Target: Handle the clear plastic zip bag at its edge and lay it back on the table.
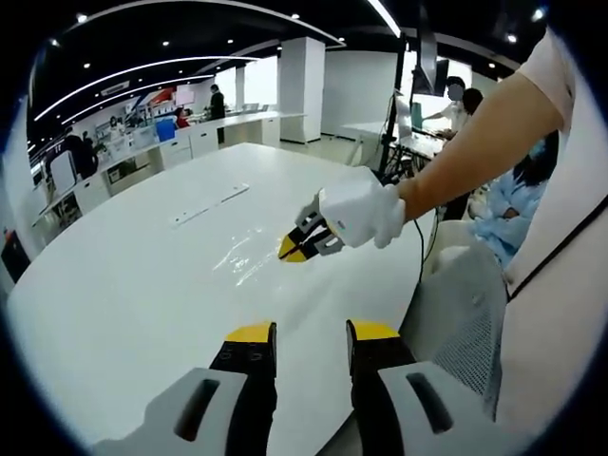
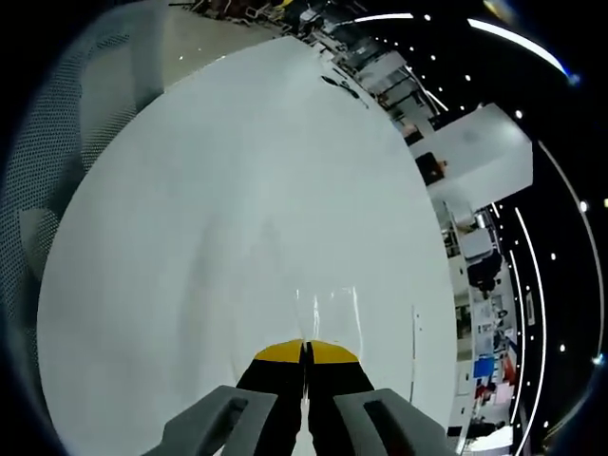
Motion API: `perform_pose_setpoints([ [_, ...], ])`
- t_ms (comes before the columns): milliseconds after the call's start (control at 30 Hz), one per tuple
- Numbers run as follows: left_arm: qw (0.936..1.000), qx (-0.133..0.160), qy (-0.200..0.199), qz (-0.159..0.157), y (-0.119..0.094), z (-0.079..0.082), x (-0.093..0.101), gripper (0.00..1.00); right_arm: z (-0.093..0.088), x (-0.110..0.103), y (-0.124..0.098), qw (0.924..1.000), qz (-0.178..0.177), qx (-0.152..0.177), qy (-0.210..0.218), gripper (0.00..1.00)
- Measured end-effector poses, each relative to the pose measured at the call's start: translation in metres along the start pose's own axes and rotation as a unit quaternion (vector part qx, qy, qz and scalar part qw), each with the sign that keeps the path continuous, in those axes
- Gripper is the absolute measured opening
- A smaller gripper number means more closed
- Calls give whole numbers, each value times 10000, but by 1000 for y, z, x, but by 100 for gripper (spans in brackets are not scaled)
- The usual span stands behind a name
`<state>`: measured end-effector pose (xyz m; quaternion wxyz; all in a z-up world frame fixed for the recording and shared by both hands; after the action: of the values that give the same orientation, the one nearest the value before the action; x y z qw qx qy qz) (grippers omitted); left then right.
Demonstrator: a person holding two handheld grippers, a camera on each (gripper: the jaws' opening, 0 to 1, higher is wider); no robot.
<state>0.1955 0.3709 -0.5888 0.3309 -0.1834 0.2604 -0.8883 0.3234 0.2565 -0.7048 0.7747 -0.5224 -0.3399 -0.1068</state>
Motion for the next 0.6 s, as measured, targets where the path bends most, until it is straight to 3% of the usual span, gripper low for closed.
perform_pose_setpoints([
  [600, 10000, -19, -9, -9, 2, 0, 1, 27, 4, -19, 7, 9993, 334, -11, 175, 3],
])
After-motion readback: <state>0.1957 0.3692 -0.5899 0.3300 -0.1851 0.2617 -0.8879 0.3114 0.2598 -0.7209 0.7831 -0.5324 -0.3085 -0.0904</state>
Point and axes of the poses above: the point that each gripper's makers call its tool centre point, and the gripper's own axes: y roughly forward along the fingers, x roughly to its right, z roughly out of its top, the point moved 2 cm from there along -y, roughly backward along the fingers, and after that the axes turned 6 degrees about -y, right-handed, at the moved point
